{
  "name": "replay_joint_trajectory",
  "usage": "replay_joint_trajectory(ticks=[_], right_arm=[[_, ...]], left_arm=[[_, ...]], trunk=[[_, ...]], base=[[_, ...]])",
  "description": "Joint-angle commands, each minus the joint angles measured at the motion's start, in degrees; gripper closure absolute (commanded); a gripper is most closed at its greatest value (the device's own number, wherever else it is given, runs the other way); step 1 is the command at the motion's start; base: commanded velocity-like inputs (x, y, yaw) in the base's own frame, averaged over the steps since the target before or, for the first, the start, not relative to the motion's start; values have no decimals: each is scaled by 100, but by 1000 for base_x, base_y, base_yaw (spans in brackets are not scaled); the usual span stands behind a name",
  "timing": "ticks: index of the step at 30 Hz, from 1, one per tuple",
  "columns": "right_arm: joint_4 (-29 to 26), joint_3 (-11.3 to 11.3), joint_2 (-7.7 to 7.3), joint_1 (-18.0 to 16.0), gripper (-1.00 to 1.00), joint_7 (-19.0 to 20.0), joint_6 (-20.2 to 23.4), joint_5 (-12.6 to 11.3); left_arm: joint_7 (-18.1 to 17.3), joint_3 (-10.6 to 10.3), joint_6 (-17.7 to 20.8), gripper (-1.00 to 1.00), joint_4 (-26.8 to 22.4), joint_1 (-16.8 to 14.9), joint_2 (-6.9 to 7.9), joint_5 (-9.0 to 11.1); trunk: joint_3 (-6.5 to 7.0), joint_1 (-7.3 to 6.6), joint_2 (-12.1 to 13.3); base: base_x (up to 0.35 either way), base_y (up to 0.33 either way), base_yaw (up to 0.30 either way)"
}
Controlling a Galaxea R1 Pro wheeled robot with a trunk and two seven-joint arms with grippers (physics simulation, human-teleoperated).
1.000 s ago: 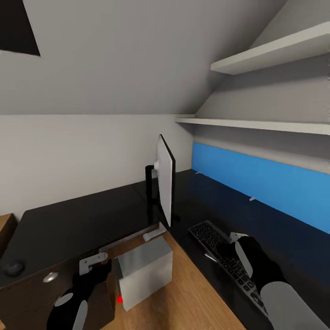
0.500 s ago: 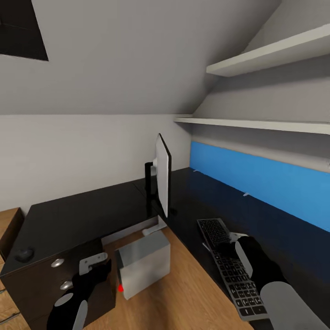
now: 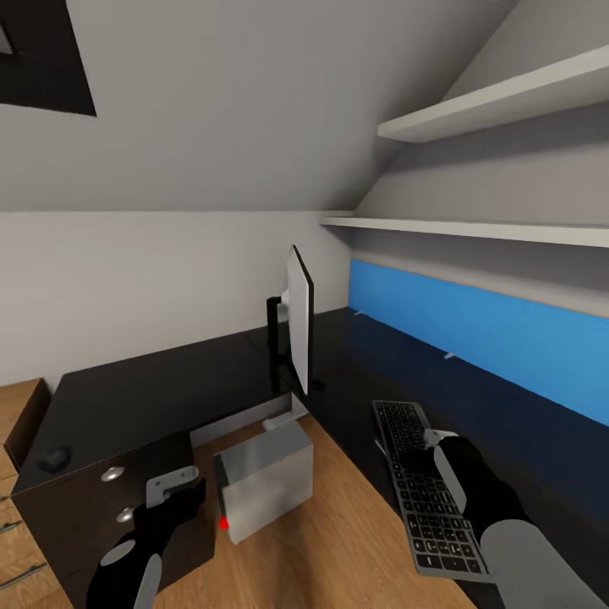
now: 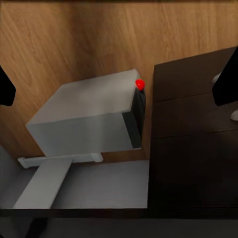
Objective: In the bedroom, organize the workspace by keeping the computer under the desk, ensuring the monitor is on the desk, placing the keyboard on the desk next to the monitor, placing the mouse on the desk next to the keyboard, moving the folder from the swivel chair onto the desk next to the mouse, stacking the notebook on top of the folder with the pen on top of the notebook, and positioning the swivel chair next to the desk.
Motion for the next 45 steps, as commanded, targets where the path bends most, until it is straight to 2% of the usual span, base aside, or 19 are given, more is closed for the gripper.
replay_joint_trajectory(ticks=[1, 24, 35, 45], right_arm=[[-3, -2, -1, 0, -100, -40, 24, -62], [-3, -2, -6, 0, -100, -40, 44, -57], [-3, -2, -2, 0, -100, -40, 47, -61], [-3, -2, -1, 0, -100, -39, 47, -64]], left_arm=[[29, 3, 27, -100, -8, -4, -4, 46], [11, -6, 37, -100, 0, -4, -5, 55], [11, -6, 37, -100, 0, -4, -5, 55], [11, -6, 37, -100, 0, -4, -5, 55]], trunk=[[-8, 0, -4], [-5, 0, -4], [44, 0, -4], [49, 0, -4]], base=[[-38, 0, 0], [-40, 23, -2], [0, 0, -174], [0, 29, -28]])
